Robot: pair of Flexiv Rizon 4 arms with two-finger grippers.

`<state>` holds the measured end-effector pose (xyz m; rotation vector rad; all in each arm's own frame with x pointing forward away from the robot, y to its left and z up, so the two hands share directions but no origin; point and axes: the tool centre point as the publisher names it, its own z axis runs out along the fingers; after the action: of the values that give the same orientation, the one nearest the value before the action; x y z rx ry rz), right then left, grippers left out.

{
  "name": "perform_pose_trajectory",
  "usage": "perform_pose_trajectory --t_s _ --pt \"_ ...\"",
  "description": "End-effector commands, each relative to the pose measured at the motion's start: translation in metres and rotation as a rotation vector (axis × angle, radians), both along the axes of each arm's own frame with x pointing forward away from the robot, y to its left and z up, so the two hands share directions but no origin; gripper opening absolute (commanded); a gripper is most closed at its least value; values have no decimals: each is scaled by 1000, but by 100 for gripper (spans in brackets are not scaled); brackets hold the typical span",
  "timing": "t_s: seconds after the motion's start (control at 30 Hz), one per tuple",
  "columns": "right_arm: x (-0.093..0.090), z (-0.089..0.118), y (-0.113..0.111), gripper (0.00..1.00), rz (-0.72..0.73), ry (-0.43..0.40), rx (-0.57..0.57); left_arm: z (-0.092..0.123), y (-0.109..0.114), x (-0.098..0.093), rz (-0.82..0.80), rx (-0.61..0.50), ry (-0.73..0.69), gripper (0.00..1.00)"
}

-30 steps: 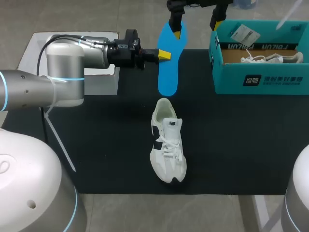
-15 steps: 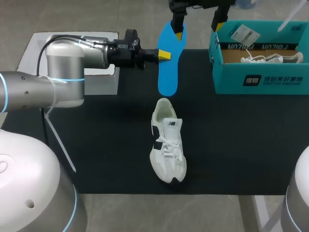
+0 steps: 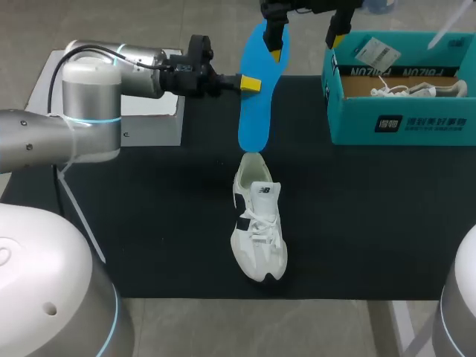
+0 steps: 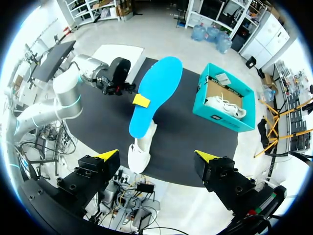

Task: Take the shoe out of the shoebox, open the shoe tongue, remove and reinsert the insole, then place the shoe into the shoebox

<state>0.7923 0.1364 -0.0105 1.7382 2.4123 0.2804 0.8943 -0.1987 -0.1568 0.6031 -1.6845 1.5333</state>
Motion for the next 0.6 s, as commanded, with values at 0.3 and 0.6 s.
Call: perform_pose_trajectory --t_s 0.3,0.6 --pt "1 0 0 100 -1 0 0 16 28 -54 -48 -121 -669 0" --pt "1 0 0 100 -1 0 0 -12 24 -60 0 -164 -670 0"
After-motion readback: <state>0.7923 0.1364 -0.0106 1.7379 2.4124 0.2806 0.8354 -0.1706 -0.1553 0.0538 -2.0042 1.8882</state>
